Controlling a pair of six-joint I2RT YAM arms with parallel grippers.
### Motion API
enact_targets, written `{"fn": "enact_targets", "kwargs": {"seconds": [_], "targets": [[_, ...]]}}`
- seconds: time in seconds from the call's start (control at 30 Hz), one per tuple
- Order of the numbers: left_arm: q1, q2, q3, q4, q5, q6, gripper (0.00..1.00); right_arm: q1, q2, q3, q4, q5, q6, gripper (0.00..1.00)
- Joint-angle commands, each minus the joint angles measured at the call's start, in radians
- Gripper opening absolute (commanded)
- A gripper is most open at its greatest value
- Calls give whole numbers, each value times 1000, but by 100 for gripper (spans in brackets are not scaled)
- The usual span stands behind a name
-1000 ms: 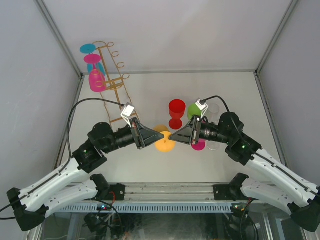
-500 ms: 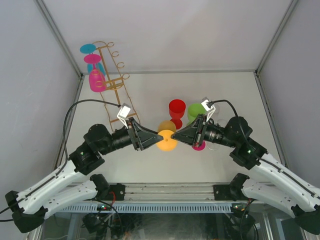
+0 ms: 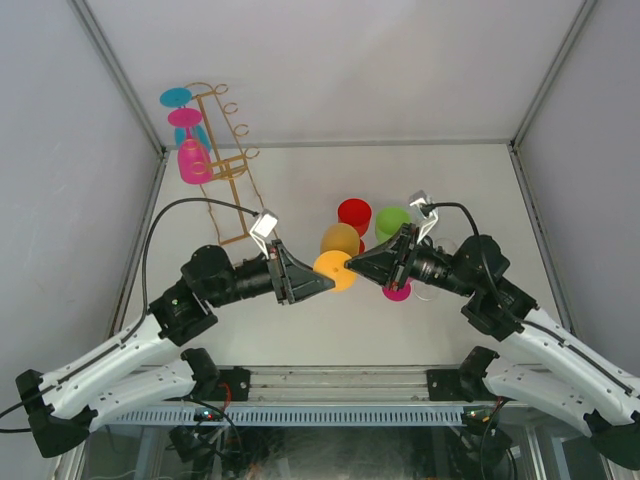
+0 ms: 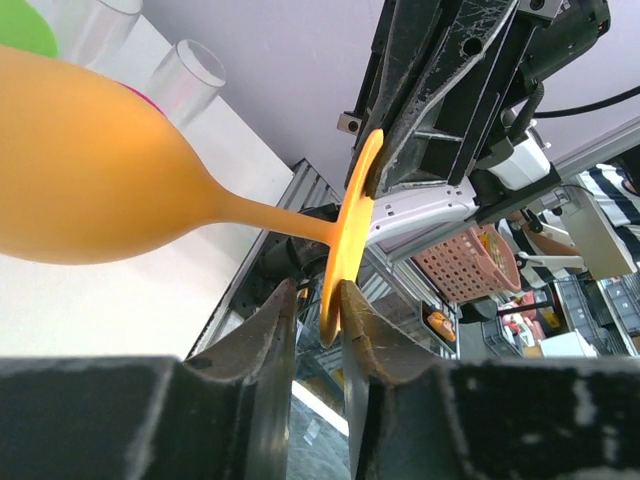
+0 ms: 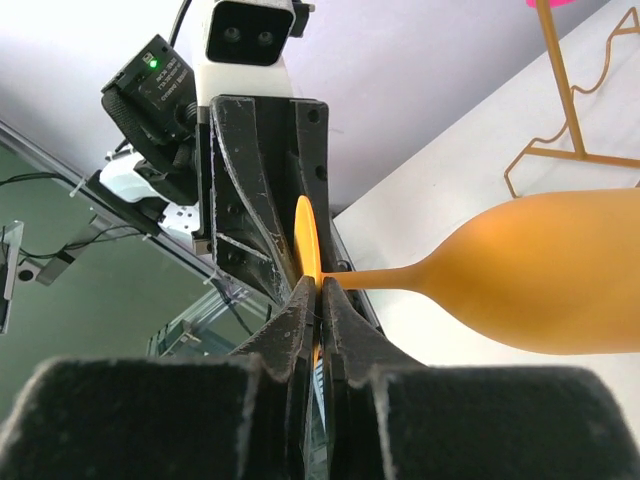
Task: Take the wine glass off the wine glass rack
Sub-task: Place the wine glass at the center of the board.
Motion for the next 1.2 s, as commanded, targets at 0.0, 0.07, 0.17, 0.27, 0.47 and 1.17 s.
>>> {"fn": "enact_targets", "kwargs": {"seconds": [0.0,0.07,0.17,0.27,0.47,1.17], "targets": [[-6,2,-2,61,0,-9,23,7,-30,12,90,18,-22,0],[-7,2,-3,71,-20,-10,22,7,-27,3,103,8,-10,0],[-8,1,-10,90,-21,-5,17,9,-23,-13,132,6,22,0],[-7,7,-9,91,-13,6,10,12,-21,-20,150,3,40,0],[-8,-12,-21,94,-23,48,0,12,-40,-19,124,21,30,2],[-258,-139,-151,-127,-9,816,0,-332,-135,63,-313,108,116,62]]}}
